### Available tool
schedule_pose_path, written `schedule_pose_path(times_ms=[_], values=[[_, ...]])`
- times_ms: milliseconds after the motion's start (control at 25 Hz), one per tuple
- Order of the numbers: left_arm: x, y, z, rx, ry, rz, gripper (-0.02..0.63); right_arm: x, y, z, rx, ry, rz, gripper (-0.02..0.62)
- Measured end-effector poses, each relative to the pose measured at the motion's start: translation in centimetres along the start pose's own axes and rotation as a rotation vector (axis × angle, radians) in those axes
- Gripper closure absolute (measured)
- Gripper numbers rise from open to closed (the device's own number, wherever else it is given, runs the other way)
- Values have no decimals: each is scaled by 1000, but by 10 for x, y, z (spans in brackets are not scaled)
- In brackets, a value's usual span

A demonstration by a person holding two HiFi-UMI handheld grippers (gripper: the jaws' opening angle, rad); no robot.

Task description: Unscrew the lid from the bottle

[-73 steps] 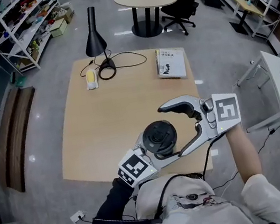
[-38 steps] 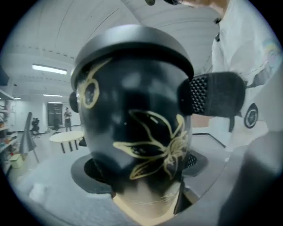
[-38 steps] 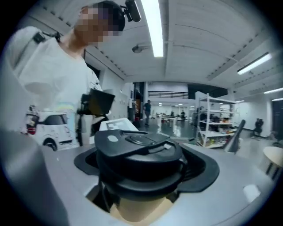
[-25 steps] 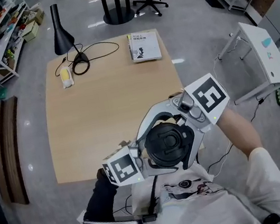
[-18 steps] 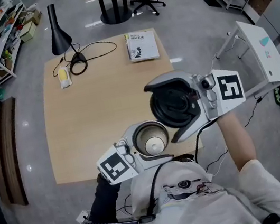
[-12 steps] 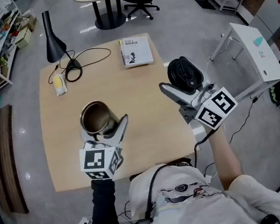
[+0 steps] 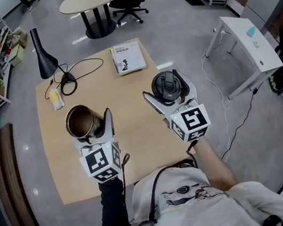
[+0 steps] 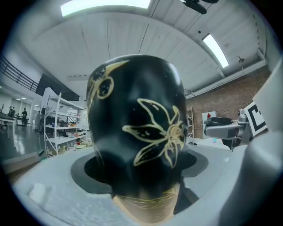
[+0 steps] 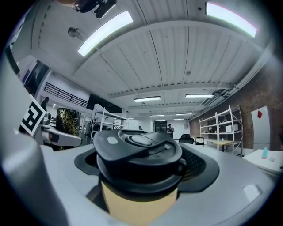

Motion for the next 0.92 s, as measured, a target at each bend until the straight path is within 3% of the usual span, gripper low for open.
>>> schedule_pose_path(times_ms=[200, 640, 920], values=[[6, -4, 21, -69, -50, 16, 179, 0, -1, 5, -23, 2, -6, 100], [-12, -13, 42, -132, -54, -49, 179, -10, 8, 16, -49, 0, -58, 100], [-13, -11, 51, -146, -97, -37, 179, -13, 4, 14, -24, -11, -34, 100]])
Point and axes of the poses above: the fingertips, and each gripper's own axes: y backward along the fingers, z to its right, x out of its top, the point moved 1 cm from there along y, backward along the fingers, and after that the axes turned 13 degrees about -z, right-handed, at the moved point
